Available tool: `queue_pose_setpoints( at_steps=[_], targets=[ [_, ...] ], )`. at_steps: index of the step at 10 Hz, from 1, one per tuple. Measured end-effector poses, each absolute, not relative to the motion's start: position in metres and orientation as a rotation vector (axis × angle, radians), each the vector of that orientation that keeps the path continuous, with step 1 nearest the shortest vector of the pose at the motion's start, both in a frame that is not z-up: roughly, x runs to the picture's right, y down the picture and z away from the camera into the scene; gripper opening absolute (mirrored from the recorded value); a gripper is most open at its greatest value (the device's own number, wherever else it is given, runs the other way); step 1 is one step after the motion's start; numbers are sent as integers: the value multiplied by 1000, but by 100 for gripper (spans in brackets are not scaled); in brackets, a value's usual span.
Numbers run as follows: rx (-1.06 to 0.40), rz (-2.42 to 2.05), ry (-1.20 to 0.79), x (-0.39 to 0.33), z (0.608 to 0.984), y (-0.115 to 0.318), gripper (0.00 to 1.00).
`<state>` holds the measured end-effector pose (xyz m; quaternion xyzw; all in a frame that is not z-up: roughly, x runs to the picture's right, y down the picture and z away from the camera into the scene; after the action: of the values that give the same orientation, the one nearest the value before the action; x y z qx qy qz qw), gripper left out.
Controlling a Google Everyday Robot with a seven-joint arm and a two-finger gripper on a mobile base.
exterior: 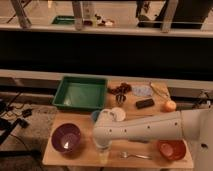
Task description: Place pepper in tray
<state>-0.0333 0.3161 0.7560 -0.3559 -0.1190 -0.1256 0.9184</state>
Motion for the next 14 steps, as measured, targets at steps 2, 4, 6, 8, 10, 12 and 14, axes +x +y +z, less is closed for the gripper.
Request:
queue_pose_setpoints(
  at_steps=[2, 4, 6, 8, 10, 12, 14],
  targets=[
    [-732, -260, -246, -35, 756, 316, 62],
    [-734, -261, -246, -35, 757, 316, 42],
    [-739, -265, -245, -37, 757, 317, 23],
    [-743, -266, -247, -37, 758, 318, 18],
    [-743, -263, -262, -40, 757, 317, 18],
    [-722, -254, -276, -39, 745, 301, 18],
    [-695, -265, -274, -41, 726, 274, 18]
  ],
)
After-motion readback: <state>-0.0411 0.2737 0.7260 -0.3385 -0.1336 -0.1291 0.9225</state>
